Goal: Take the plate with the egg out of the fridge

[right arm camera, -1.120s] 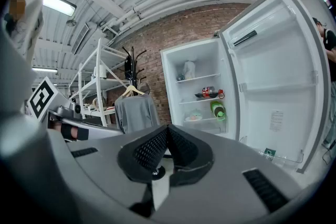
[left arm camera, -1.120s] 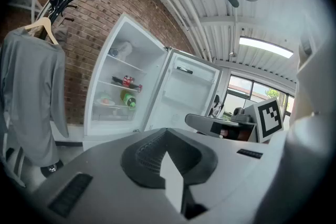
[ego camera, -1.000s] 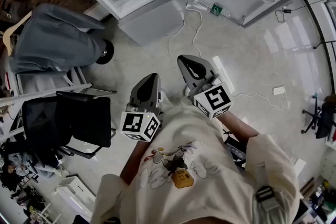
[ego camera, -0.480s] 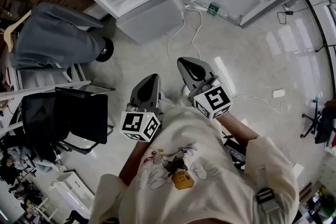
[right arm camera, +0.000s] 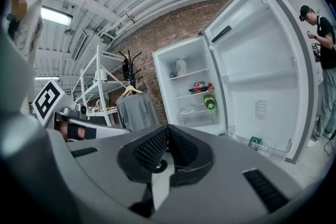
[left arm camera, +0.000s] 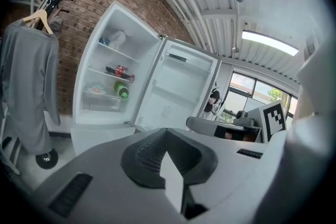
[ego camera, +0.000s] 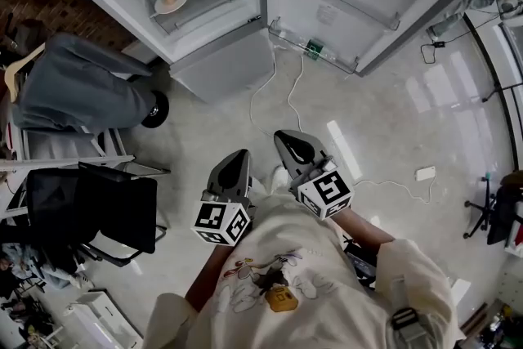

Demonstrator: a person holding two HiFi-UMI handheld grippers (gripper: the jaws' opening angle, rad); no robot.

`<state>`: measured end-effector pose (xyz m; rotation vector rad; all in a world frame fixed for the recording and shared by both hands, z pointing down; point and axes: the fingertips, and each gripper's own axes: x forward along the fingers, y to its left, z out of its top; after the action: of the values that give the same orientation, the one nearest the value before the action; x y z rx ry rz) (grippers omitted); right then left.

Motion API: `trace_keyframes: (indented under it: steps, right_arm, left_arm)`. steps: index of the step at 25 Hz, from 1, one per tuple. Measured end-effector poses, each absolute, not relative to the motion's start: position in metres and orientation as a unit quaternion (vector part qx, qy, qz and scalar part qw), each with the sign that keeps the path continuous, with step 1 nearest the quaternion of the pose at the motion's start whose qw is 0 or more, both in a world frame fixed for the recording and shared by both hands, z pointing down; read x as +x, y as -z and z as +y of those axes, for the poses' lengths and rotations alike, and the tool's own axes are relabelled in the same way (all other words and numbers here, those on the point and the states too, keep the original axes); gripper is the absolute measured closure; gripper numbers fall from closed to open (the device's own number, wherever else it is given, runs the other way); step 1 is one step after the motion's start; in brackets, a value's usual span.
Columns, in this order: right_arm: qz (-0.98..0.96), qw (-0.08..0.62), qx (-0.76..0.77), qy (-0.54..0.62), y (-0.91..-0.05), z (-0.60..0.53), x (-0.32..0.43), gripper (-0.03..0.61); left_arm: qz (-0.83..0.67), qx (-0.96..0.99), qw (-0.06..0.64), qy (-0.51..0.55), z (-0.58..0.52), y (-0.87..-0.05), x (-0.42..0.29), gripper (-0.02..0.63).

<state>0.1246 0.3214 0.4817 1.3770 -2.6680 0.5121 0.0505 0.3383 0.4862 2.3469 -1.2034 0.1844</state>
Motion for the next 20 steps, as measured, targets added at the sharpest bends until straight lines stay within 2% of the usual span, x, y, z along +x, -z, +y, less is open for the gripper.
trace_keyframes:
  steps: [11,20]
  right_arm:
    - [-0.867,0.05,0.445,-0.22,-0.503,0.287,0.112,0.571]
    - [-0.866,0.052,0.449,-0.213,-0.496,0.195,0.055,0.571]
  left_arm:
    - [-0.451,0.85,0.256,-0.093,0.306,-0.5,0.037,0.606]
    - [-0.446,0.854,0.25,-0.094,0.201,-0.5,-0.013,0.606]
